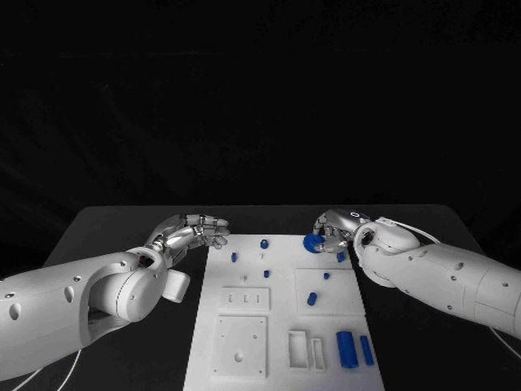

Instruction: Assemble the parts on the task board

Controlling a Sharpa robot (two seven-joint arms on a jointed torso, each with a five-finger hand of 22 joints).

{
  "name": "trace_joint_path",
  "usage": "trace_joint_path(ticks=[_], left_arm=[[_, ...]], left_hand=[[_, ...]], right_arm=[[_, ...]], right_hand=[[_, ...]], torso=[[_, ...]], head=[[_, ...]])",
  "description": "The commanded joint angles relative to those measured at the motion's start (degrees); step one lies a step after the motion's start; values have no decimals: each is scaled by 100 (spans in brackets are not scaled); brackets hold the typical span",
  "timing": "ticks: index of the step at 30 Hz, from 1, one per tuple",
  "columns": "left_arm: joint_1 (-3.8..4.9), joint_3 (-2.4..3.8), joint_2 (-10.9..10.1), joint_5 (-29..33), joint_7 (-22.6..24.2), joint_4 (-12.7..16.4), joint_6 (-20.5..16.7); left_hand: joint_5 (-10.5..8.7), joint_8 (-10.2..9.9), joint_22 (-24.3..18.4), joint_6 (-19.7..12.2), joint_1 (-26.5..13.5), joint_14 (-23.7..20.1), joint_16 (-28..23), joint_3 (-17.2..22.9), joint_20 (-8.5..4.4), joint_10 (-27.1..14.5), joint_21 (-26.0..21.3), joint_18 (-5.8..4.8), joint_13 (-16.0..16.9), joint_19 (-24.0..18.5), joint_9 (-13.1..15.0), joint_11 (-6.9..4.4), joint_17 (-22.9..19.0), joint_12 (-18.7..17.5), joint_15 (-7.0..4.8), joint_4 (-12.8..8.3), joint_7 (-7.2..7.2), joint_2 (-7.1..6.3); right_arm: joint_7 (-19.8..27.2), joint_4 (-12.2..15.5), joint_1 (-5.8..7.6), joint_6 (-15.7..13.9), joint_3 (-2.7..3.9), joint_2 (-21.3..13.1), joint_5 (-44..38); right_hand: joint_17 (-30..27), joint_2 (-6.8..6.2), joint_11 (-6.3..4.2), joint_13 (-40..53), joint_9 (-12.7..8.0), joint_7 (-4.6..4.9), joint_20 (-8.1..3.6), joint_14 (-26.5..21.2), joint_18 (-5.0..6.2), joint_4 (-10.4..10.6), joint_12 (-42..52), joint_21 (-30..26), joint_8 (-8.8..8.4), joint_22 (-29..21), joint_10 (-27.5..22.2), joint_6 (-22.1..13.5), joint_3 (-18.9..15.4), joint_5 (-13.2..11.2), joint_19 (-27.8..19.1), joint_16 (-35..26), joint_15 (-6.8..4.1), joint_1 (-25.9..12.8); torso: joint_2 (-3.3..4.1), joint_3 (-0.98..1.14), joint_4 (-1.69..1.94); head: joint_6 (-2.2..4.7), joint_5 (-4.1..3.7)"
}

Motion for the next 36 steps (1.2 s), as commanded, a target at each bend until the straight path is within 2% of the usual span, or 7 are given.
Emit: trace_joint_path(ticks=[1,8,11,16,21,30,36], left_arm=[[7,4,12,8,50,9,78],[7,4,13,8,42,11,77],[7,4,12,8,39,13,69],[7,4,13,8,38,15,67],[7,4,7,8,37,17,52],[7,4,2,8,30,30,41],[7,4,-9,8,24,36,36]], left_hand=[[-21,-35,-6,-4,-27,-26,-29,-3,8,2,32,98,-4,-48,6,21,8,-33,3,-26,25,-9],[-21,-37,-7,-5,-26,-26,-31,-2,8,0,33,98,-4,-50,7,22,9,-35,3,-27,25,-10],[-21,-38,-7,-6,-25,-26,-31,-2,8,-1,33,98,-5,-51,7,22,10,-37,3,-27,26,-10],[-21,-39,-8,-7,-24,-26,-32,-1,8,-1,34,98,-5,-52,8,23,11,-38,3,-28,26,-9],[-20,-40,-8,-7,-23,-25,-32,0,8,-1,36,98,-5,-52,9,23,12,-39,3,-28,27,-8],[-19,-40,-9,-7,-22,-24,-32,0,7,0,36,98,-5,-52,9,23,13,-39,2,-28,27,-7],[-19,-41,-9,-6,-22,-22,-32,1,8,1,38,98,-4,-53,10,23,14,-39,2,-27,27,-6]], right_arm=[[23,-40,-43,310,-29,22,6],[-30,-93,-54,471,-74,45,-42],[-79,-91,-56,489,-133,58,-219],[-139,-54,-71,459,-190,66,-437],[-194,11,-78,356,-208,48,-686],[-259,74,-81,400,-286,27,-960],[-253,104,-86,487,-306,-1,-835]], right_hand=[[11,31,-5,-1,-9,17,-16,-32,273,10,22,39,25,130,-26,72,14,-13,-13,26,4,-54],[21,43,-8,1,-10,14,-20,-32,272,-7,29,51,24,130,-26,72,19,4,-20,25,1,-46],[29,42,-8,7,-11,14,-20,-32,273,-17,42,61,22,130,-19,68,14,21,-24,25,2,-51],[71,70,-26,50,0,-7,-21,-27,273,-49,136,112,56,126,44,132,32,297,-37,23,-13,-65],[117,109,-56,61,16,-36,-19,-16,273,-56,187,164,95,119,85,214,133,807,-47,8,-42,-70],[135,94,-67,72,26,-50,-19,-9,273,-63,220,180,122,116,121,269,202,890,-48,3,-52,-51],[172,68,-71,60,24,-54,-11,3,273,-11,228,214,119,112,135,281,271,1240,-48,-10,-56,-137]], torso=[[1,-1,0],[1,-1,-2],[-3,0,-1],[-1,3,-2],[-3,2,-4],[-3,0,-6],[-2,-1,-2]], head=[[-3,1],[-7,-9],[-10,-13],[-15,-20],[-14,-28],[-10,-53],[-7,-65]])
